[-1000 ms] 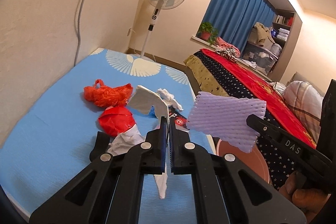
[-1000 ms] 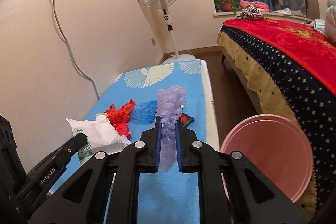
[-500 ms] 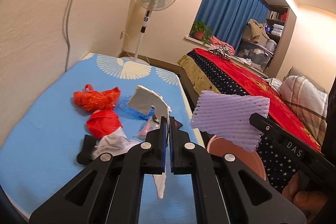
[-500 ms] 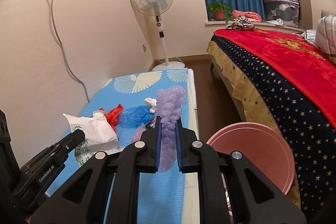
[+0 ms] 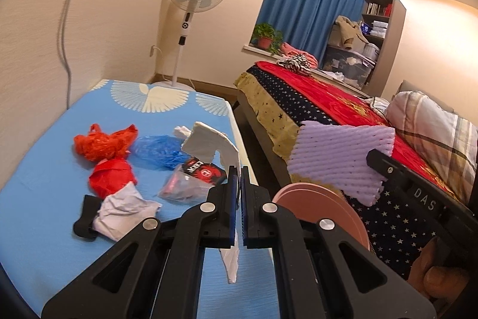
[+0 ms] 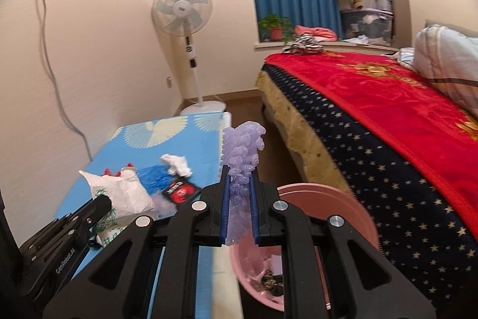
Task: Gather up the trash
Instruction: 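Carry the purple foam net in the right gripper to the pink bucket and release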
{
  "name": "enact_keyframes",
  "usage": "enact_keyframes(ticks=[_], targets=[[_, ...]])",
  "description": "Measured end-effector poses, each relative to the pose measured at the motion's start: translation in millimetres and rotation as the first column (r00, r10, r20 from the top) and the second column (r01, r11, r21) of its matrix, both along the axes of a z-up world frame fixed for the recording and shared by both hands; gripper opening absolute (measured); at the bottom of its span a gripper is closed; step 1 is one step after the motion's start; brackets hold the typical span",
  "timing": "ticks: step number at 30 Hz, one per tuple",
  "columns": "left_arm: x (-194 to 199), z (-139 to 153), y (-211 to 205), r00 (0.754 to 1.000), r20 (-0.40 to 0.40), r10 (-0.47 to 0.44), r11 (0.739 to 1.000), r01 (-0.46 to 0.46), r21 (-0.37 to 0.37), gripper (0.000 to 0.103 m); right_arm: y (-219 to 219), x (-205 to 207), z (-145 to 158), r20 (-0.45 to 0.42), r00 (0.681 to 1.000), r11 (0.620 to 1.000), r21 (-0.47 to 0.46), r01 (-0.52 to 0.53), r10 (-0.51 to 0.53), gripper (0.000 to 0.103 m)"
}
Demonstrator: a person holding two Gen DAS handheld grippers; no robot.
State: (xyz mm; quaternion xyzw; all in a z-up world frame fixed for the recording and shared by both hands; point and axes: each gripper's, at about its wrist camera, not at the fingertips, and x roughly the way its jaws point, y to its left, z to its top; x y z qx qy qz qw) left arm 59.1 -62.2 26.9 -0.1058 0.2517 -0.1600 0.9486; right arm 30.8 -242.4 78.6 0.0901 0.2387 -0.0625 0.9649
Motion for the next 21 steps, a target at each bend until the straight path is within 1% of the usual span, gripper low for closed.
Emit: enact_keyframes(ticks=[8, 21], targets=[[3.7, -1.2, -26.8, 0.998, 0.0, -0.06, 0.998, 0.06, -0.009, 0.002, -24.2, -7.7, -1.1, 0.001, 0.995, 0.995, -0.027, 0.1, -0.1, 0.012], [17.1, -11.1, -72.4, 0.986, -0.024, -0.162, 0.986, 0.162, -0.03, 0.002, -52.7, -13.9, -12.3, -0.033, 0.981, 0.978, -0.08, 0.191, -0.194, 0.012]])
